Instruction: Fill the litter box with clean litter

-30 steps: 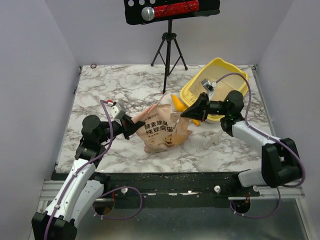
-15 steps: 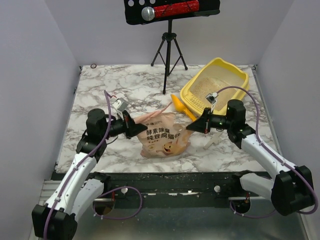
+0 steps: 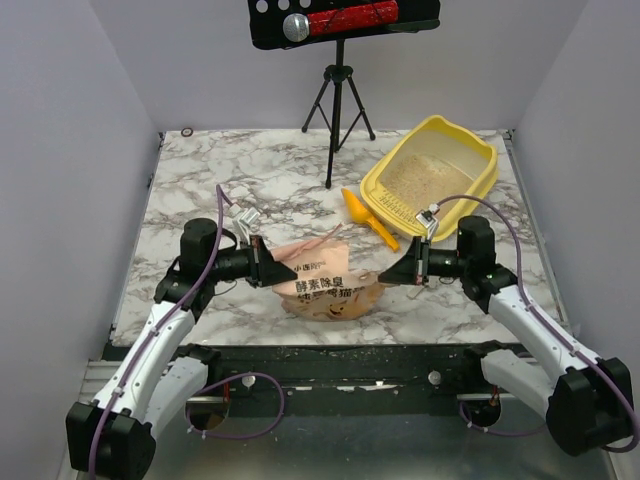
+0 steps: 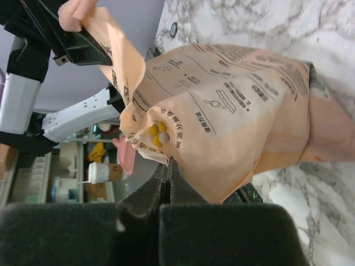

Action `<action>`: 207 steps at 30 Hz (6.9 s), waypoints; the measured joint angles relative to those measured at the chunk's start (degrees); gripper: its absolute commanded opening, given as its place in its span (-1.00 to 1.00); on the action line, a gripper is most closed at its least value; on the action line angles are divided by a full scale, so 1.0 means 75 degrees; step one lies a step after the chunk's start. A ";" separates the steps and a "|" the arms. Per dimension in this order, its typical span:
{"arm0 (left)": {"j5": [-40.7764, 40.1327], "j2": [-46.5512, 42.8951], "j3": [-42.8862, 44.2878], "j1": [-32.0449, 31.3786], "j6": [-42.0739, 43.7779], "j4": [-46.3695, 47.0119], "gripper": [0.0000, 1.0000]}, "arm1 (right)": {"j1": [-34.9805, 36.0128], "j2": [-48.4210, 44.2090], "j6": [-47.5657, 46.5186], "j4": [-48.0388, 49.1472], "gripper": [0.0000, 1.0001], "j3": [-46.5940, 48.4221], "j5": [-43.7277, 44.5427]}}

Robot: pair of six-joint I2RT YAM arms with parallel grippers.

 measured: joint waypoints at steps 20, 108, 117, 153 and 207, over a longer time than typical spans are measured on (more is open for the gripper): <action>0.0399 0.0466 -0.0778 -0.0006 -0.0417 -0.1314 -1.00 | -0.0172 0.0050 0.0799 -0.0335 -0.29 -0.1032 -0.0583; -0.1661 -0.2049 0.0962 -0.1475 0.2926 -0.1137 -0.07 | 0.4523 0.2063 -0.7624 -0.3028 -0.99 0.2731 0.4788; -0.2754 -0.1032 0.1204 -0.3485 0.4983 -0.1859 0.11 | 0.4371 0.2127 -0.7516 -0.3308 -0.99 0.2841 0.4468; -0.6528 0.0344 0.0545 -0.5371 0.6985 -0.1370 -1.00 | 0.4243 0.1824 -0.7385 -0.3069 -0.99 0.2678 0.4622; -0.8140 -0.1547 -0.0152 -0.5260 0.6274 -0.1746 -1.00 | 0.3281 0.2261 -0.9728 -0.4861 0.08 0.4214 0.3870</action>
